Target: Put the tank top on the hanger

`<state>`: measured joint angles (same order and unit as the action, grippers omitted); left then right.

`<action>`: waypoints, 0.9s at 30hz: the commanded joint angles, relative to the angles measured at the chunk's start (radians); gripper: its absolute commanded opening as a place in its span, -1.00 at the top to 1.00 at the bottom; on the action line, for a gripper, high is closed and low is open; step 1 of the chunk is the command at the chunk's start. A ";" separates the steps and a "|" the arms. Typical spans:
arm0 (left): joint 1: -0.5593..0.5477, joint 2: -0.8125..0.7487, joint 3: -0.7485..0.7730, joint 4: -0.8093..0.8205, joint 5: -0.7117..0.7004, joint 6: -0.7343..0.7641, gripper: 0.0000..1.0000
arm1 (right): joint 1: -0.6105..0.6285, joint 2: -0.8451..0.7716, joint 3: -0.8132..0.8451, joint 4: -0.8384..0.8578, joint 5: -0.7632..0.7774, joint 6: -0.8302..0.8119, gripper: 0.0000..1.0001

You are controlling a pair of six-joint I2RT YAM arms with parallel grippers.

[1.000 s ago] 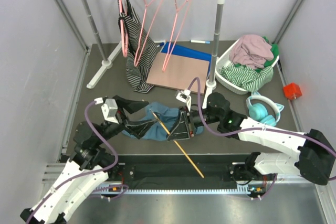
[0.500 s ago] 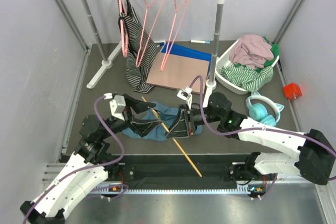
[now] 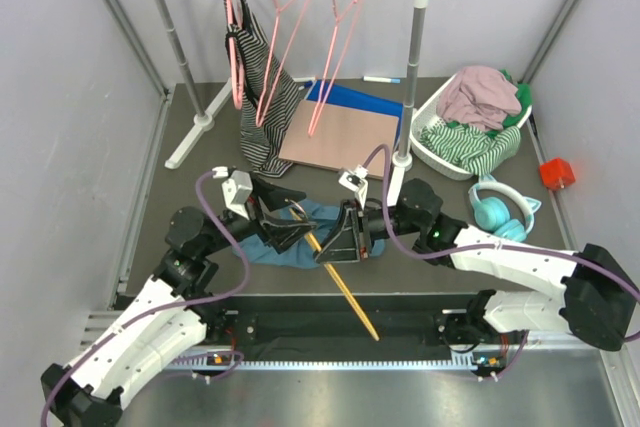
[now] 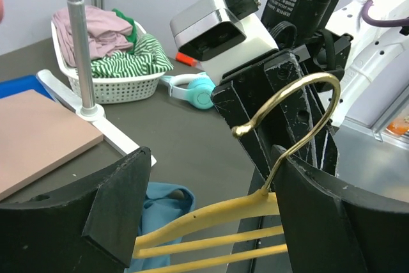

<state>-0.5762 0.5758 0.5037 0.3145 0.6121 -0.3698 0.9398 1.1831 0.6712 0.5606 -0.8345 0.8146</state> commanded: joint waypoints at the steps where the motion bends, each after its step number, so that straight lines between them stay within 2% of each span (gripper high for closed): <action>1: -0.017 0.032 0.022 0.119 -0.014 -0.026 -0.58 | 0.004 -0.022 0.001 0.121 -0.014 -0.006 1.00; 6: -0.054 0.073 0.016 0.182 -0.043 -0.029 -0.50 | 0.004 -0.033 -0.001 0.121 -0.012 -0.011 1.00; 9: -0.089 0.110 0.024 0.187 -0.055 -0.017 -0.34 | 0.002 -0.036 -0.005 0.121 -0.009 -0.014 1.00; 12: -0.119 0.128 0.039 0.166 -0.075 0.012 -0.08 | -0.001 -0.048 -0.018 0.119 -0.002 -0.017 1.00; 13: -0.126 0.128 0.042 0.153 -0.084 0.025 0.09 | -0.004 -0.053 -0.019 0.117 0.000 -0.017 1.00; 16: -0.126 0.125 0.044 0.133 -0.094 0.041 0.46 | -0.012 -0.071 -0.024 0.092 0.015 -0.032 1.00; 17: -0.126 0.124 0.042 0.130 -0.097 0.045 0.68 | -0.013 -0.076 -0.022 0.082 0.026 -0.038 1.00; 20: -0.128 0.113 0.044 0.103 -0.107 0.065 1.00 | -0.019 -0.089 -0.018 0.042 0.049 -0.060 1.00; 22: -0.128 0.101 0.045 0.083 -0.126 0.089 1.00 | -0.022 -0.099 -0.012 0.003 0.077 -0.080 0.99; 25: -0.128 0.082 0.039 0.051 -0.155 0.117 1.00 | -0.027 -0.100 -0.004 -0.054 0.112 -0.106 0.86; 26: -0.128 0.079 0.036 0.044 -0.172 0.123 1.00 | -0.029 -0.102 0.002 -0.068 0.120 -0.112 0.66; 27: -0.128 0.069 0.032 0.044 -0.181 0.133 1.00 | -0.030 -0.100 0.005 -0.091 0.126 -0.118 0.57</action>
<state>-0.7151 0.6800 0.5110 0.3836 0.5293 -0.2909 0.9195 1.1313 0.6342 0.4969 -0.7216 0.7753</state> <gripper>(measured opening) 0.046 0.231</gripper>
